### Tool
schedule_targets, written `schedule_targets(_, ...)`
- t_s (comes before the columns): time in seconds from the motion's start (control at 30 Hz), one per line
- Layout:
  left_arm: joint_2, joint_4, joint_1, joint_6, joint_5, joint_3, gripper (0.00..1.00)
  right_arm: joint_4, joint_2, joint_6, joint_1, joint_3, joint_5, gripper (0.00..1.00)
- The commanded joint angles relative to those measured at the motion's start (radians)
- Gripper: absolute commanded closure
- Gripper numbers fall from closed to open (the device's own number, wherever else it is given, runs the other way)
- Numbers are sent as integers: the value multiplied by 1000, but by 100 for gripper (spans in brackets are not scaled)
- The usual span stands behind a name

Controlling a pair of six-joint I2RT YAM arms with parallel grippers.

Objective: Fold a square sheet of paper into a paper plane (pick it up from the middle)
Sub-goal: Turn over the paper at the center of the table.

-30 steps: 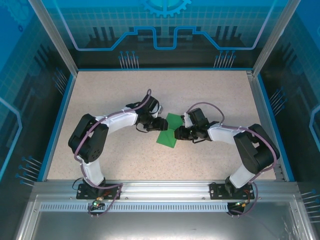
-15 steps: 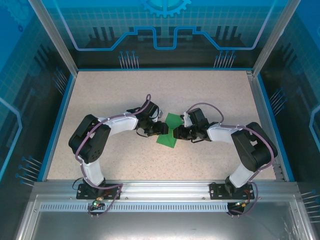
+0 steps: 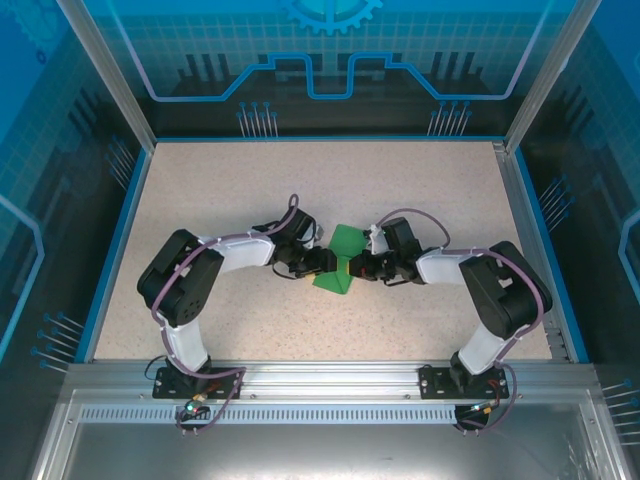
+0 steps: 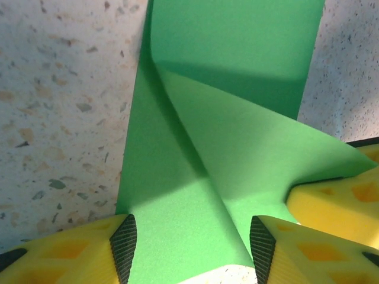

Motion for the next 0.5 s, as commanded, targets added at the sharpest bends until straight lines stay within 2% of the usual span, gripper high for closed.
schedule_targets(0.0,-52,139,6,-99,53,-49,42,104,-33,49,-26,-26,-81,100)
schedule_targets(0.23,-39,340,9,-248,120,-110,41,175,-67,98,-45,-56,-134,100)
schedule_targets(0.47,-26,436,21,-320,154,-106,46,184,-88,103,-58,-76,-149,100)
